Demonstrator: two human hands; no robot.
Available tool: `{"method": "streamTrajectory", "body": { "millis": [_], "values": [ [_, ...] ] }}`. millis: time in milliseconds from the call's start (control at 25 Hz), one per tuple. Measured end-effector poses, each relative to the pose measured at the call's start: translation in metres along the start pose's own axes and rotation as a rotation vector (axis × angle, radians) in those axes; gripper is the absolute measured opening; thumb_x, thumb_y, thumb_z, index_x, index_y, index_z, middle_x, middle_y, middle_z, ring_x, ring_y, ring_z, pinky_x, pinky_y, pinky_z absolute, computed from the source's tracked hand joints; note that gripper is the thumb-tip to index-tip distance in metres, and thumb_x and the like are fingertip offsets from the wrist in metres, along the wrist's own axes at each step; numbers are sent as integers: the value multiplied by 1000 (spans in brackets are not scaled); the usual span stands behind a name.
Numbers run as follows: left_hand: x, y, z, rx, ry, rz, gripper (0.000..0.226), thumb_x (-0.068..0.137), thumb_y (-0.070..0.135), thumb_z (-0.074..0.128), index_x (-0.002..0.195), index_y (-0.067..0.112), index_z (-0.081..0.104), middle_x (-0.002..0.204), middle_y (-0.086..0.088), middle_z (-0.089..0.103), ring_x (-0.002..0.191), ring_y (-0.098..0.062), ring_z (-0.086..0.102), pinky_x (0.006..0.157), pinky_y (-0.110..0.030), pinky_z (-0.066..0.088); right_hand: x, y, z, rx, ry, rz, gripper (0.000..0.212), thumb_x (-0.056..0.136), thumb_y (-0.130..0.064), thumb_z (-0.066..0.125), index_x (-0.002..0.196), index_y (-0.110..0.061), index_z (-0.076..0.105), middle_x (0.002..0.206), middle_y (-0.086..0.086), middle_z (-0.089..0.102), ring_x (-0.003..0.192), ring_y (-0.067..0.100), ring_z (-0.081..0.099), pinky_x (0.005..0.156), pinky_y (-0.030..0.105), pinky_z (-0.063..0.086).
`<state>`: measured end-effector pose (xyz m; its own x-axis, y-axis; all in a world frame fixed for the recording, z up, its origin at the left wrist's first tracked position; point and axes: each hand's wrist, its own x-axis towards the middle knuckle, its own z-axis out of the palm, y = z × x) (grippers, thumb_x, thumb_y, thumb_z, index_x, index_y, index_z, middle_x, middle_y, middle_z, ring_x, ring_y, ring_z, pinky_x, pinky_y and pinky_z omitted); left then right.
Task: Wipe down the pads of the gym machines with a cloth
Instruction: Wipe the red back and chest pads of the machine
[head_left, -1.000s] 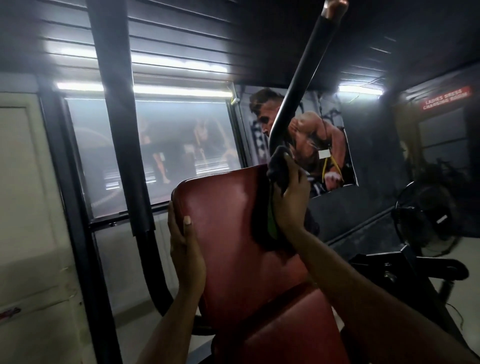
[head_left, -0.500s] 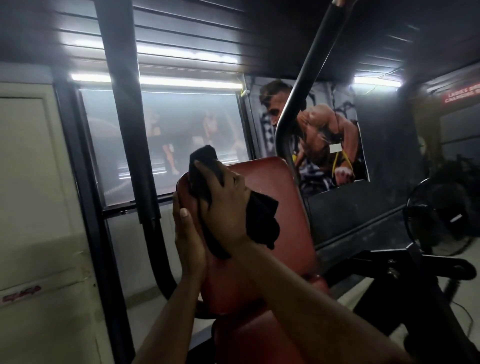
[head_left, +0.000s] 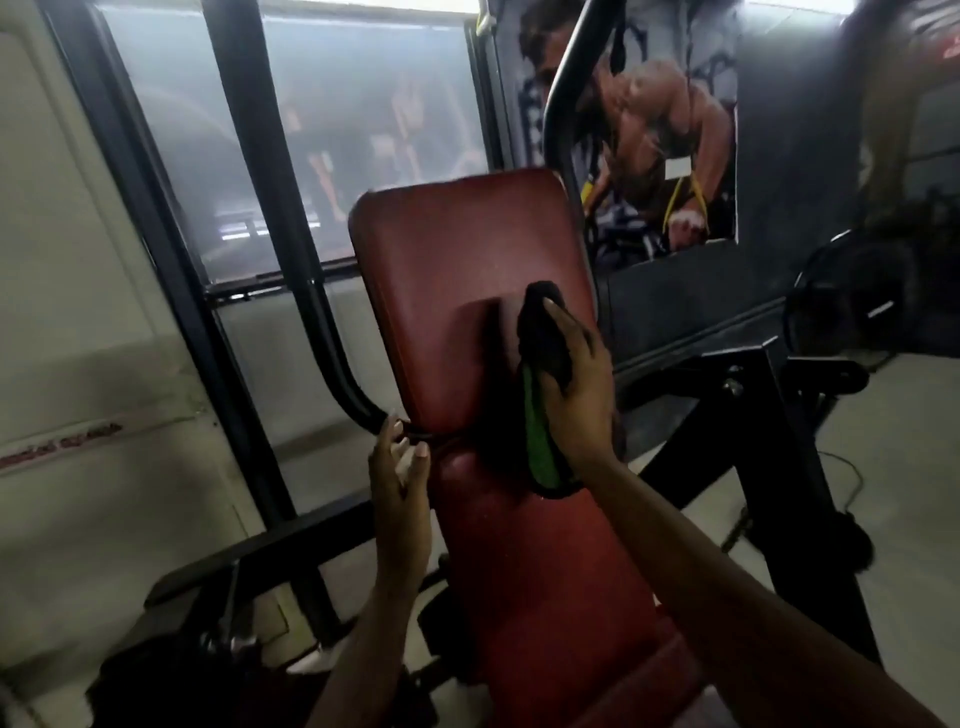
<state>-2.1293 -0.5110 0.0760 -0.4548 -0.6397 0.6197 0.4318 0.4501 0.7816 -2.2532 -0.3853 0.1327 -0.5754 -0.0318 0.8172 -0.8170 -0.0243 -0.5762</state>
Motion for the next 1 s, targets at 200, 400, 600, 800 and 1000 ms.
{"method": "streamTrajectory", "body": {
  "millis": [200,400,600,800,1000],
  "values": [
    [-39,-50,3,32,8,-197,61,89,48,45,143,32,20,152,6,19,117,23,31,86,0,31,-87,19,21,7,147,262,73,69,-3,51,137,-25,42,134,8,47,119,26,42,102,25,29],
    [-32,-68,19,-77,-54,-190,61,84,63,39,138,45,18,152,15,23,135,7,29,109,-20,31,-99,19,73,-285,-81,45,54,78,-31,49,129,-46,39,141,5,43,124,22,34,91,38,27],
    [-36,-67,25,-85,-18,-170,59,78,67,42,130,57,14,136,39,20,124,24,27,98,-5,32,-68,68,50,-288,138,235,51,73,-34,45,123,-41,50,129,13,50,113,30,42,93,46,35],
    [-36,-70,24,-47,-31,-126,72,69,82,42,131,59,14,140,36,21,130,17,26,104,-14,33,-49,102,36,-248,322,358,51,73,-29,51,123,-35,55,130,11,49,118,31,46,96,45,38],
    [-39,-65,24,-30,-52,-130,65,67,81,45,124,72,15,155,12,17,139,-9,29,111,-47,34,-76,141,20,-191,465,724,53,84,-13,56,132,-34,49,135,12,46,122,30,45,95,44,40]
  ]
}}
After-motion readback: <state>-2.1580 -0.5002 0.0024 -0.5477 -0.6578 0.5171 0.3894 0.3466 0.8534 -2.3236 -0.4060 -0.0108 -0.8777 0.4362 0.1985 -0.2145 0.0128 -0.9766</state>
